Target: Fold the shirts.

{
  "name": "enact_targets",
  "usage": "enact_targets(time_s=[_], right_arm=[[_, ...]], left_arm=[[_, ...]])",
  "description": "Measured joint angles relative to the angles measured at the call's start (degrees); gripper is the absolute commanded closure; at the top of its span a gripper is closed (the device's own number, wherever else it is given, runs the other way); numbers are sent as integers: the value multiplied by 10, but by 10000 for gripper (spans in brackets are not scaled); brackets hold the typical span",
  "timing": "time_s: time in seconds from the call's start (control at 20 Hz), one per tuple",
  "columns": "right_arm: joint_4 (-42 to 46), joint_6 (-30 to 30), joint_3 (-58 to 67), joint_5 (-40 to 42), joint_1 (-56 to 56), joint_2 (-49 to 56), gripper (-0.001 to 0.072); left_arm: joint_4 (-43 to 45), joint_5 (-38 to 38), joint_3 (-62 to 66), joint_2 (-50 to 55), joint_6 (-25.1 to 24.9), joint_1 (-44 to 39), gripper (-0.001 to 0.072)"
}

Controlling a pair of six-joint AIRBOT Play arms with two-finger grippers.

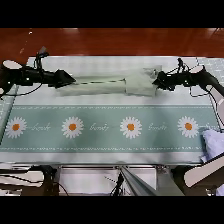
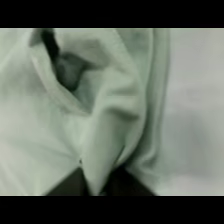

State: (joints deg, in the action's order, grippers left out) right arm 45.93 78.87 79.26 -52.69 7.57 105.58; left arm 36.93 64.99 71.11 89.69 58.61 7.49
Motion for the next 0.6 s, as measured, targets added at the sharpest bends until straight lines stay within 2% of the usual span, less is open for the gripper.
enact_targets(time_s=[0.05, 0.1, 0.15, 0.4, 0.6], right_arm=[[2, -5, 0, -1, -5, -4, 680], [1, -11, 0, -5, -8, -13, 680], [2, -19, 0, -14, -10, -28, 681], [70, -27, 0, -102, -16, -138, 681], [117, 1, 0, -183, -17, -226, 681]], left_arm=[[0, 0, 0, 0, 0, -2, 308], [0, 0, 0, 0, 0, -4, 515], [-1, 1, 0, 0, 0, -5, 677], [-71, 8, 0, 0, -1, -24, 681], [-138, -7, 0, 2, 0, -88, 682]])
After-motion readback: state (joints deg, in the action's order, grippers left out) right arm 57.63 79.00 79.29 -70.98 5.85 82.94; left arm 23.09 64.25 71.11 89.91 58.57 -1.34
